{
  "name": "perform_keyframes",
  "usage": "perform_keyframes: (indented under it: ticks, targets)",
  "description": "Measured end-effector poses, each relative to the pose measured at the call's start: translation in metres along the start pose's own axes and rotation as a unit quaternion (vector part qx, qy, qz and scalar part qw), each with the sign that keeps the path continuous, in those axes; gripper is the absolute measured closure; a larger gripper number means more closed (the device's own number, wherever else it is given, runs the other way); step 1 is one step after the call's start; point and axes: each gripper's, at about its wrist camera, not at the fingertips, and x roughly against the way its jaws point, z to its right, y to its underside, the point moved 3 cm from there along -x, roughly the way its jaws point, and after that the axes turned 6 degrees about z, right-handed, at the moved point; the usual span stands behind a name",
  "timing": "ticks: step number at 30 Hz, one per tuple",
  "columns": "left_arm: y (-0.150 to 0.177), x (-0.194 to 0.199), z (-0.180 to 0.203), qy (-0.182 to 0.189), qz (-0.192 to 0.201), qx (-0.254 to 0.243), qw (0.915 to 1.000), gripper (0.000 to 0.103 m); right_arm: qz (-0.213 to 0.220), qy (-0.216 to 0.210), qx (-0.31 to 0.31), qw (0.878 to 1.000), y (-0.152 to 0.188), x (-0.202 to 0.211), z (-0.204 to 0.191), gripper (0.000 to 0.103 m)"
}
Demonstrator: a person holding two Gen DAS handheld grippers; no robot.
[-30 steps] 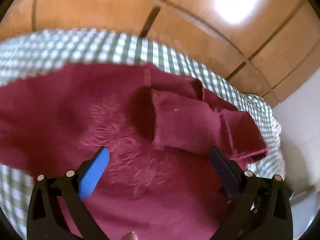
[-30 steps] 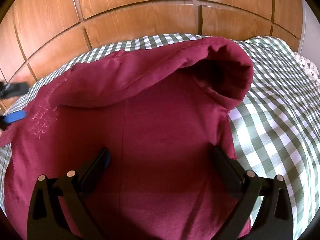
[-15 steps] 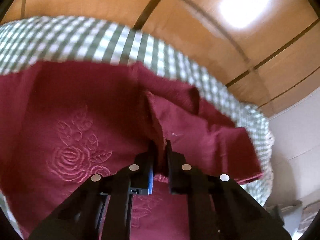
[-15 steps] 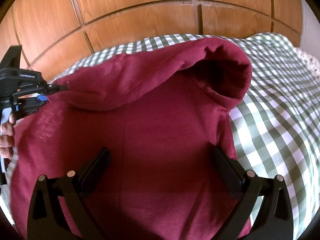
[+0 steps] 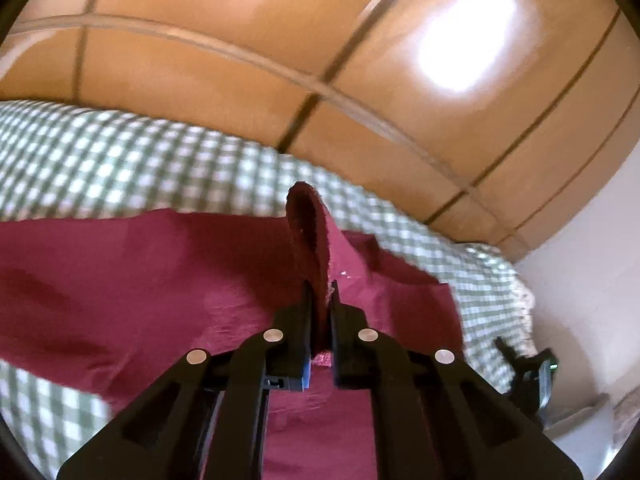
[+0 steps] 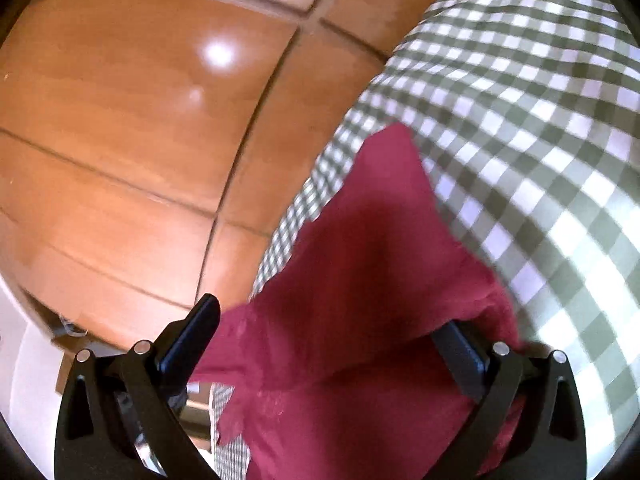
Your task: Fold small clothes
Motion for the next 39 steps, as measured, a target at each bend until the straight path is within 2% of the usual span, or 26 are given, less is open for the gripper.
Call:
perform_keyframes:
  ticks: [3,7,10,12,15,18,22,24,25,26,27,30,34,36,39]
  targets:
    - [0.011,-0.013,-0.025,-0.043,-0.020,-0.003,0.9989,0.097,-0.005,0.007,0.026,1.000,0.004,0.000,0.000,0.002]
    - [0.038,-0.030,-0.059,-0.100,-0.053,-0.003,0.9936,0.097,-0.057,0.044,0.087,0.994,0.022,0.001,-0.017,0.002]
    - [0.048,-0.032,-0.065,-0.097,-0.059,0.002,0.9936,0.097,-0.134,0.047,0.155,0.978,0.045,0.007,-0.042,0.002]
    - [0.049,-0.031,-0.064,-0.092,-0.051,-0.003,0.9944,0.097,-0.157,0.026,0.209,0.965,0.056,0.013,-0.066,0.002]
    - [0.045,-0.028,-0.058,-0.085,-0.040,-0.006,0.9955,0.097,-0.130,0.040,0.280,0.950,0.056,0.011,-0.097,0.002]
    - [0.041,-0.024,-0.056,-0.079,-0.028,-0.009,0.9965,0.097,-0.101,0.104,0.336,0.931,0.048,-0.017,-0.105,0.002]
    - [0.040,-0.023,-0.054,-0.084,-0.024,-0.027,0.9958,0.097,-0.103,0.198,0.368,0.902,0.034,-0.068,-0.078,0.002]
    - [0.038,-0.023,-0.061,-0.117,-0.020,-0.032,0.9924,0.085,-0.114,0.247,0.355,0.895,0.027,-0.085,-0.047,0.002]
    - [0.037,-0.022,-0.066,-0.145,-0.016,-0.031,0.9888,0.079,-0.111,0.254,0.351,0.894,0.025,-0.089,-0.038,0.002]
    - [0.035,-0.018,-0.073,-0.178,-0.006,-0.025,0.9838,0.063,-0.099,0.250,0.360,0.893,0.026,-0.088,-0.036,0.002]
    - [0.034,-0.013,-0.078,-0.189,0.007,-0.016,0.9819,0.056,-0.090,0.248,0.369,0.891,0.029,-0.086,-0.035,0.002]
    - [0.031,-0.003,-0.069,-0.169,0.032,-0.022,0.9848,0.056,-0.077,0.253,0.383,0.885,0.033,-0.084,-0.033,0.002]
    - [0.032,-0.016,-0.021,-0.131,0.041,-0.099,0.9856,0.056,-0.073,0.256,0.391,0.881,0.034,-0.079,-0.028,0.002]
    - [0.033,-0.034,-0.015,-0.141,0.023,-0.110,0.9837,0.056,-0.071,0.258,0.394,0.879,0.034,-0.076,-0.031,0.002]
    - [0.040,-0.076,-0.036,-0.192,-0.035,-0.089,0.9766,0.056,-0.070,0.260,0.399,0.876,0.037,-0.085,-0.032,0.002]
